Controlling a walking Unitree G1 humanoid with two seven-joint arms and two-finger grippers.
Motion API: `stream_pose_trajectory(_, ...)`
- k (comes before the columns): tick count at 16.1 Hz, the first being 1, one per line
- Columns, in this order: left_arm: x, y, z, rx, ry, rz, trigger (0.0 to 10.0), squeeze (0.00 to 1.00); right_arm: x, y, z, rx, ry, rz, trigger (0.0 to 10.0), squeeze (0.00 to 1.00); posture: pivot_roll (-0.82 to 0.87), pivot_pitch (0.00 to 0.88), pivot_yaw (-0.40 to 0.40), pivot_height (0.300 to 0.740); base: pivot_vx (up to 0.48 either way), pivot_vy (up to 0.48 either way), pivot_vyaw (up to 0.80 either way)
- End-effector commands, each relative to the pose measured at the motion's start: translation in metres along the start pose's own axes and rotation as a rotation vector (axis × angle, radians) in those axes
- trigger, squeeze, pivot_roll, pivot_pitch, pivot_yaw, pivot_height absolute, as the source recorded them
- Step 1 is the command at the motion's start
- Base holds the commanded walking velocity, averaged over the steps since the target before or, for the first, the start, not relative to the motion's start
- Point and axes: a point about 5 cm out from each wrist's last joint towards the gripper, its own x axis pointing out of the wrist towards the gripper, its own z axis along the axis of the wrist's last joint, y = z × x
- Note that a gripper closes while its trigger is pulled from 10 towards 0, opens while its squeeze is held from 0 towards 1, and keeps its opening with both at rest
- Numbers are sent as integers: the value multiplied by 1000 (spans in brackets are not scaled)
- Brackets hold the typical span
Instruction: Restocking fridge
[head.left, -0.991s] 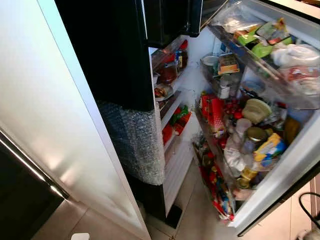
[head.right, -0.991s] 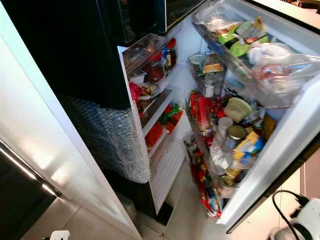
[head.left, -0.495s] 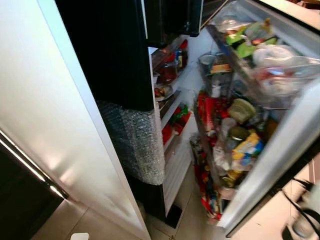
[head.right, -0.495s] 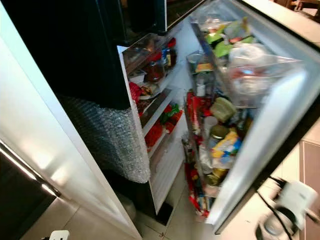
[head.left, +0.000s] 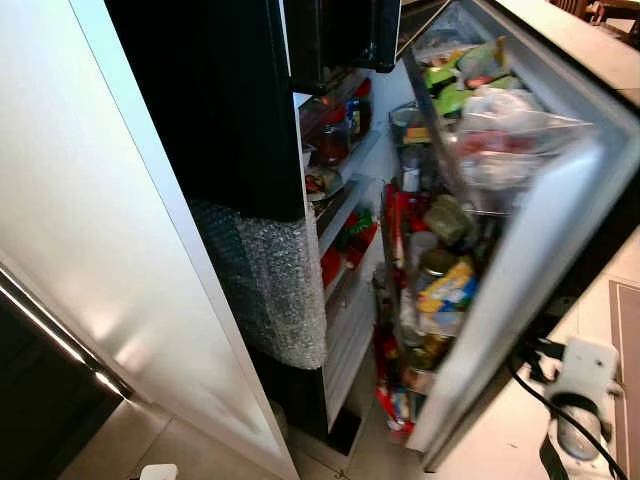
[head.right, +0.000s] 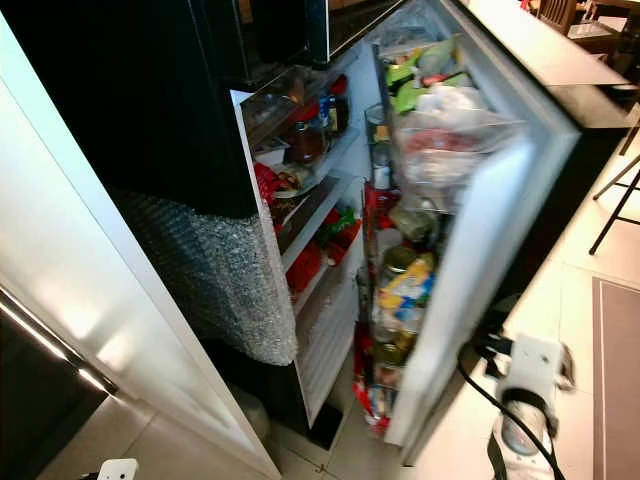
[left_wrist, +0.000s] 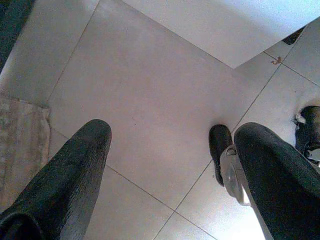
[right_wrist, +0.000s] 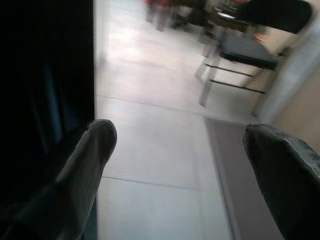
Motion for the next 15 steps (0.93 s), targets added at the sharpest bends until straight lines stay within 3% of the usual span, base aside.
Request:
stream_pose_trajectory(1, -1, 5, -4, 15, 12, 16, 10000, 0, 1, 16, 11, 17, -39, 108, 10000, 0, -78, 0, 58, 740, 0, 0, 0)
stream_pose_trajectory(5, -1, 4, -3, 20, 10, 13, 10000, 0, 0, 41, 35, 19, -111, 403, 10000, 0, -74, 0, 55, 740, 0, 0, 0)
stream_pose_trajectory(8, -1, 4, -3, 19, 7, 14, 10000, 0, -10, 74, 70, 68, -204, 689, 10000, 0, -75, 0, 54, 740, 0, 0, 0)
stream_pose_trajectory(13, -1, 4, -3, 19, 7, 14, 10000, 0, -13, 77, 74, 67, -197, 744, 10000, 0, -74, 0, 52, 740, 0, 0, 0)
stream_pose_trajectory(15, -1, 3, -3, 11, 6, 14, 10000, 0, -18, 90, 81, 62, -209, 829, 10000, 0, -66, 0, 42, 740, 0, 0, 0)
